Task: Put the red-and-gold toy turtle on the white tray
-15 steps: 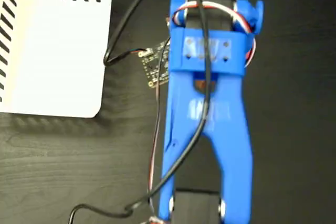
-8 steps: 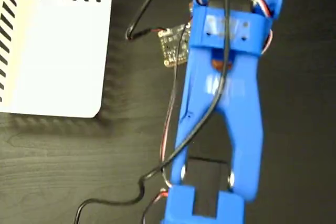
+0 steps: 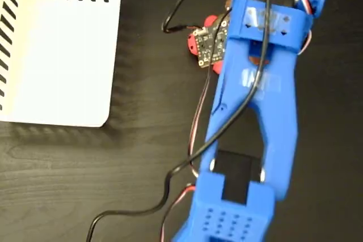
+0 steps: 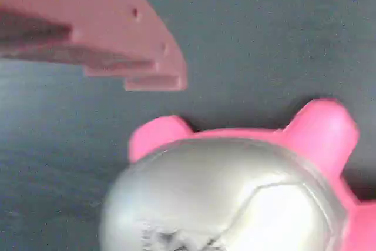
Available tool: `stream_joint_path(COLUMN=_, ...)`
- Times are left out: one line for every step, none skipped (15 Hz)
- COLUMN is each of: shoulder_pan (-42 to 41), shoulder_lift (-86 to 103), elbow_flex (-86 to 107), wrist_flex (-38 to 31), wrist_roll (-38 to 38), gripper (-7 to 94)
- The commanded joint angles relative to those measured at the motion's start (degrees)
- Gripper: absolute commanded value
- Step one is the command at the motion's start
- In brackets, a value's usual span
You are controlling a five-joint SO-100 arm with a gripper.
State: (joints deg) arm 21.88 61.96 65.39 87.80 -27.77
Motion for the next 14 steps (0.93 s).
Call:
stream_joint_path(shoulder_pan=0.4, shoulder_lift=0.4, elbow_flex=-1.8, wrist_flex=-1.6, wrist_roll=-0.6, gripper=62)
stream_joint_path(shoulder_pan=0.4, shoulder_lift=-0.1, elbow_flex=-1.8, wrist_flex=-1.8, wrist_roll=-0.8, gripper=62)
stream_joint_path(shoulder_pan=0.4, shoulder_lift=-0.8, elbow_flex=-2.4, wrist_flex=-1.8, wrist_roll=-0.8, gripper=62)
stream_joint_path(shoulder_pan=0.7, shoulder_lift=-1.8, elbow_flex=-3.3, wrist_flex=-1.8, wrist_roll=-0.8, gripper=62)
stream_joint_path(shoulder_pan=0.8, shoulder_lift=-2.9, elbow_flex=-4.2, wrist_flex=-1.8, wrist_roll=-0.8, gripper=62)
stream_joint_path(shoulder_pan=0.8, shoulder_lift=-3.9, elbow_flex=-4.8, wrist_flex=-1.8, wrist_roll=-0.9, gripper=62)
stream_joint_path(shoulder_pan=0.9, shoulder_lift=-4.6, elbow_flex=-5.3, wrist_flex=-1.8, wrist_roll=-1.0, gripper=62)
stream_joint_path(shoulder_pan=0.9, shoulder_lift=-5.2, elbow_flex=-5.5, wrist_flex=-2.0, wrist_roll=-1.0, gripper=62)
stream_joint_path(shoulder_pan=0.8, shoulder_lift=-6.2, elbow_flex=-5.5, wrist_flex=-2.6, wrist_roll=-1.0, gripper=62)
stream_joint_path(shoulder_pan=0.7, shoulder_lift=-6.9, elbow_flex=-5.5, wrist_flex=-3.5, wrist_roll=-1.0, gripper=62)
stream_joint_path(shoulder_pan=0.6, shoulder_lift=-7.6, elbow_flex=-5.5, wrist_flex=-3.9, wrist_roll=-1.0, gripper=62)
stream_joint_path(shoulder_pan=0.5, shoulder_lift=-8.2, elbow_flex=-5.5, wrist_flex=-3.9, wrist_roll=-1.2, gripper=62)
stream_joint_path(shoulder_pan=0.5, shoulder_lift=-8.3, elbow_flex=-5.5, wrist_flex=-4.0, wrist_roll=-1.6, gripper=62)
stream_joint_path(shoulder_pan=0.5, shoulder_lift=-8.4, elbow_flex=-5.5, wrist_flex=-4.4, wrist_roll=-1.6, gripper=62)
